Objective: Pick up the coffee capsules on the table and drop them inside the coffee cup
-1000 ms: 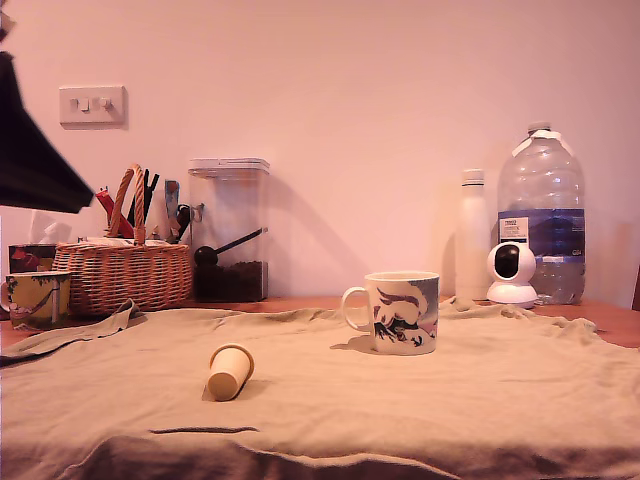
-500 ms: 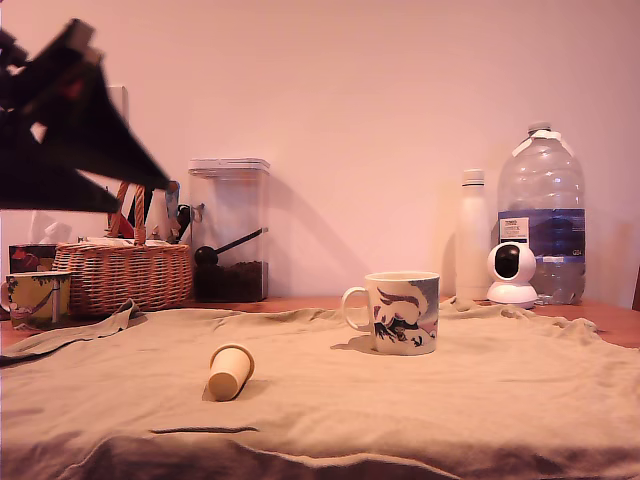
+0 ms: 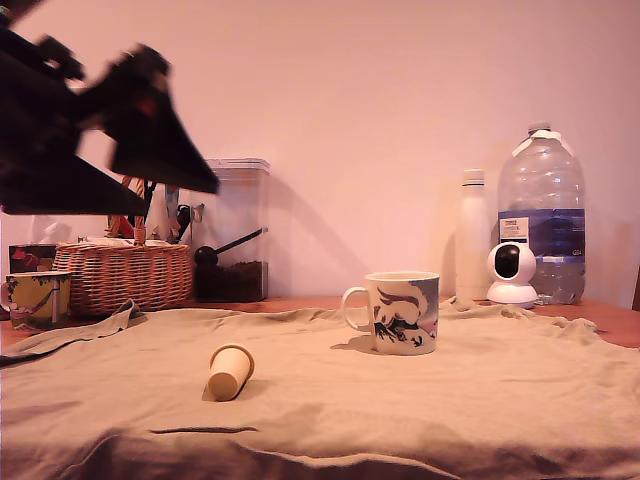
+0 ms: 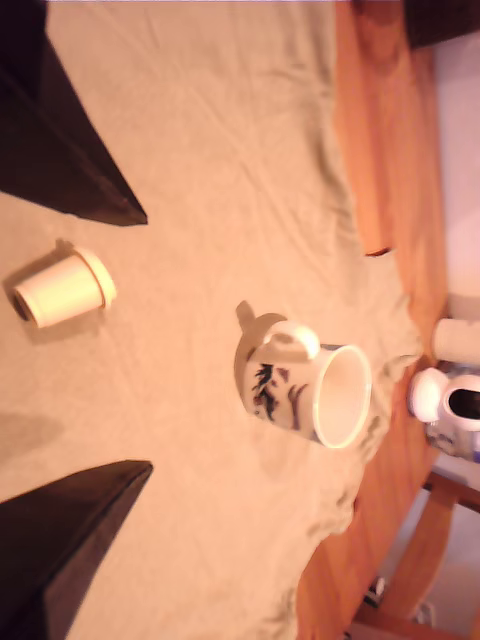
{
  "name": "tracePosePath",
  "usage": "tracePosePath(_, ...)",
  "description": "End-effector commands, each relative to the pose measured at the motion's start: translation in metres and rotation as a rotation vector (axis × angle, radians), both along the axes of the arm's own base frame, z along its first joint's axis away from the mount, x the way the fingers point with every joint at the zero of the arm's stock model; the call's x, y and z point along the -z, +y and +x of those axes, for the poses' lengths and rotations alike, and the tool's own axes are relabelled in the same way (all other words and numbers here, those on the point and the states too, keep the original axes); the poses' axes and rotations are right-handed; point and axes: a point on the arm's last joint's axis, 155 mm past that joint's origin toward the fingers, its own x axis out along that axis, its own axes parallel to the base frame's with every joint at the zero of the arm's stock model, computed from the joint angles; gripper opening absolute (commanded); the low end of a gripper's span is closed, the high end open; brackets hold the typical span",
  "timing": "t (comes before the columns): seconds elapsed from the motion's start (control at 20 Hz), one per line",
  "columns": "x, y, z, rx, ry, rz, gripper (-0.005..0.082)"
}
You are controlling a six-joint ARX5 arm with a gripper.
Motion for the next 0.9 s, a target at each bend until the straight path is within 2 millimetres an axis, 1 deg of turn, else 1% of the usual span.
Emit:
tracePosePath(0.0,0.017,0.0,0.0,-0.014,0.017,0.014,0.0677)
tracePosePath(0.15,0.032,-0.004,0.007,-0.038,0.024,0.019,0.0677)
tracePosePath(0.35,0.044,-0.007,0.014,-0.053,0.021,0.018,0.0677)
tracePosePath(0.65,0.067,-0.012,0.018,-0.059,0.046,0.024,0.0677)
tracePosePath(0.85,0.079,-0.01,0.022,-0.074,0.064,0.018,0.0677)
